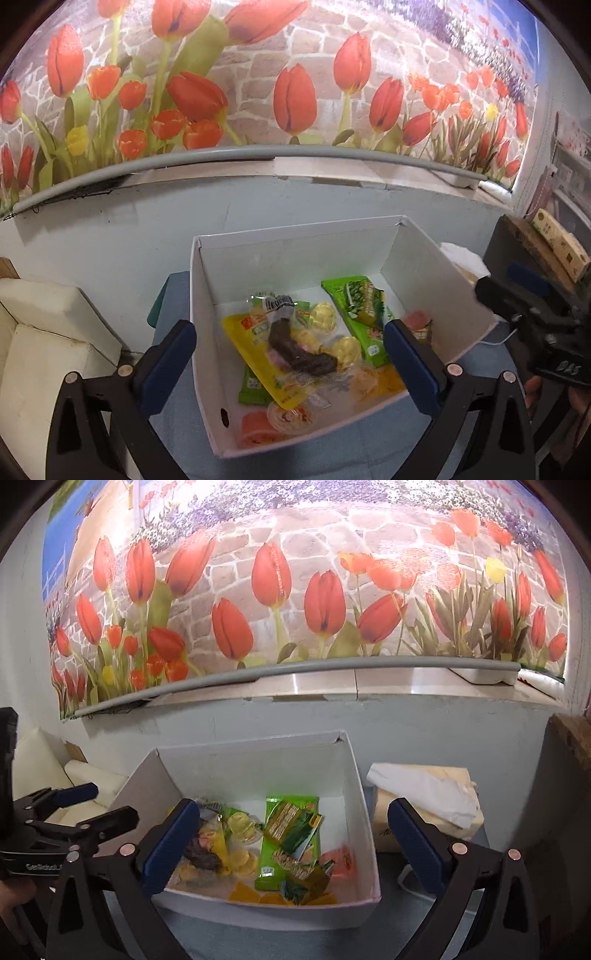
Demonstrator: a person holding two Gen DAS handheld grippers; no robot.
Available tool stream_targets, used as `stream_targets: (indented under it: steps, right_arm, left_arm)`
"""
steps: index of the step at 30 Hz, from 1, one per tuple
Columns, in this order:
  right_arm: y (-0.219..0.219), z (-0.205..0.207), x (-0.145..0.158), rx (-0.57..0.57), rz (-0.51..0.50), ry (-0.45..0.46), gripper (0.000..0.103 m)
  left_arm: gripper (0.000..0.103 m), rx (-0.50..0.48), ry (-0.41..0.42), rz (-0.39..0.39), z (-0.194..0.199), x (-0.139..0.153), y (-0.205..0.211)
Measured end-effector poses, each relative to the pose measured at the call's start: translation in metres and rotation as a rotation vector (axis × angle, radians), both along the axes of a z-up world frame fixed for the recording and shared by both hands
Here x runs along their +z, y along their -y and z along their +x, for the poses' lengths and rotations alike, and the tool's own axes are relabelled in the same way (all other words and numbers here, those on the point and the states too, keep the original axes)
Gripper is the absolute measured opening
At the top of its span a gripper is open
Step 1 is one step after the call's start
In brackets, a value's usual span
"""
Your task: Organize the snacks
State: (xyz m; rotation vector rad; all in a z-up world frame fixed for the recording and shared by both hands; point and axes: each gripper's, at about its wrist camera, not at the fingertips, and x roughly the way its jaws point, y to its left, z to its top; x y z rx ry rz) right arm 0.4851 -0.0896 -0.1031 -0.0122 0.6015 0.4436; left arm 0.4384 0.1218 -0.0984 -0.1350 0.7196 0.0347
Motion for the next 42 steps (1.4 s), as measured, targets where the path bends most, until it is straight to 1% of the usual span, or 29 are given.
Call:
stream_targets:
  steps: [2,3,5,8,9,10,12,14,16,18,19,20,23,25,30,33,36,42]
  right_arm:
    - [-0.002,-0.005,0.000,0.021,-0.004,-0.022,0.103]
    - [-0.005,-0.009,-0.001,0.048,-0.022,-0.054,0.103]
    - [-0.006,-0.019,0.000,0.051,-0.059,-0.064,0.103]
    - [0.003,-0.049,0.009,0.020,-0.119,0.006,0.103]
    - [0.008,-0.062,0.013,0.001,-0.142,0.040,0.103]
    - [0.012,-0.073,0.017,-0.016,-0.154,0.066,0.103]
    - [0.027,-0.104,0.025,-0.037,-0.154,0.120,0.103]
    - [0.041,-0.128,0.033,-0.042,-0.135,0.132,0.103]
    - [0.055,-0.152,0.039,-0.053,-0.115,0.114,0.103]
    - [0.068,-0.175,0.048,-0.106,-0.113,0.118,0.103]
    - [0.075,-0.188,0.051,-0.125,-0.103,0.126,0.103]
    - [0.080,-0.198,0.053,-0.121,-0.091,0.120,0.103]
    - [0.092,-0.226,0.055,-0.042,-0.018,0.069,0.103]
    - [0.096,-0.249,0.056,-0.007,0.003,0.065,0.103]
    - [0.094,-0.287,0.058,0.018,-0.007,0.089,0.103]
    - [0.094,-0.306,0.058,0.048,0.009,0.082,0.103]
    - [0.094,-0.324,0.061,0.080,0.037,0.083,0.103]
    - [0.089,-0.340,0.063,0.081,0.008,0.096,0.103]
  left_arm:
    - [0.103,0.007,0.005,0.017,-0.009,0.005,0.002]
    - [0.103,0.011,0.002,0.044,-0.013,0.008,0.005]
    - [0.103,0.047,0.011,0.131,-0.029,0.016,0.014]
    - [0.103,0.086,0.057,0.219,-0.056,0.030,0.027]
    - [0.103,0.089,0.065,0.231,-0.064,0.034,0.030]
    - [0.103,0.082,0.086,0.232,-0.081,0.040,0.036]
    - [0.103,0.039,0.127,0.213,-0.108,0.047,0.045]
    - [0.103,0.012,0.158,0.174,-0.138,0.052,0.053]
    - [0.103,0.009,0.152,0.130,-0.164,0.057,0.060]
    - [0.103,0.023,0.138,0.103,-0.182,0.060,0.065]
    - [0.103,0.014,0.135,0.095,-0.195,0.062,0.070]
    - [0.103,-0.001,0.134,0.097,-0.205,0.064,0.075]
    - [0.103,-0.009,0.138,0.127,-0.234,0.070,0.089]
    - [0.103,-0.027,0.143,0.112,-0.252,0.074,0.096]
    - [0.103,-0.044,0.136,0.083,-0.291,0.080,0.107]
    - [0.103,-0.038,0.141,0.049,-0.312,0.084,0.106]
    - [0.103,-0.007,0.158,0.025,-0.330,0.085,0.103]
    - [0.103,0.008,0.157,0.026,-0.351,0.086,0.102]
